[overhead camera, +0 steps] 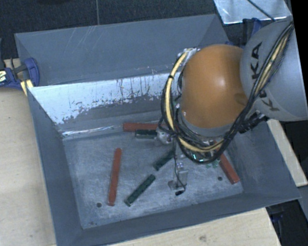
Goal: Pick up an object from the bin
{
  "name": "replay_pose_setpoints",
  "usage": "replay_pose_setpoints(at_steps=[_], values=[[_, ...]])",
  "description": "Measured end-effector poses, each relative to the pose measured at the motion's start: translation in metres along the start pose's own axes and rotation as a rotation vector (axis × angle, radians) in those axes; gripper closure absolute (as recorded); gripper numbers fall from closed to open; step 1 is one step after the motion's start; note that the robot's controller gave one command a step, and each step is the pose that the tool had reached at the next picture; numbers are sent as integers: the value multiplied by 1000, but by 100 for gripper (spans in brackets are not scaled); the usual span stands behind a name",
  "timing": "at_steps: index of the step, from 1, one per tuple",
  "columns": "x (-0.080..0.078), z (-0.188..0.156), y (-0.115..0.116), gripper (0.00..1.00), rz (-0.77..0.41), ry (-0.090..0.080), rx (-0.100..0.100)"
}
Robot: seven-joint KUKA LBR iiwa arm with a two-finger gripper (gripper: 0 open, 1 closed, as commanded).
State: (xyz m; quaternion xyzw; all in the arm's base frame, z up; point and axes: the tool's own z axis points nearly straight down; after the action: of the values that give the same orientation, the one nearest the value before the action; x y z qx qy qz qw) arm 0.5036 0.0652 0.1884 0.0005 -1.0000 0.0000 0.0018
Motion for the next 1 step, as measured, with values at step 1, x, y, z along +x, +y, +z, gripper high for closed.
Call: replay_pose_setpoints(at_steps=[1], values=[[-54, 122, -36, 0, -65, 0, 2]])
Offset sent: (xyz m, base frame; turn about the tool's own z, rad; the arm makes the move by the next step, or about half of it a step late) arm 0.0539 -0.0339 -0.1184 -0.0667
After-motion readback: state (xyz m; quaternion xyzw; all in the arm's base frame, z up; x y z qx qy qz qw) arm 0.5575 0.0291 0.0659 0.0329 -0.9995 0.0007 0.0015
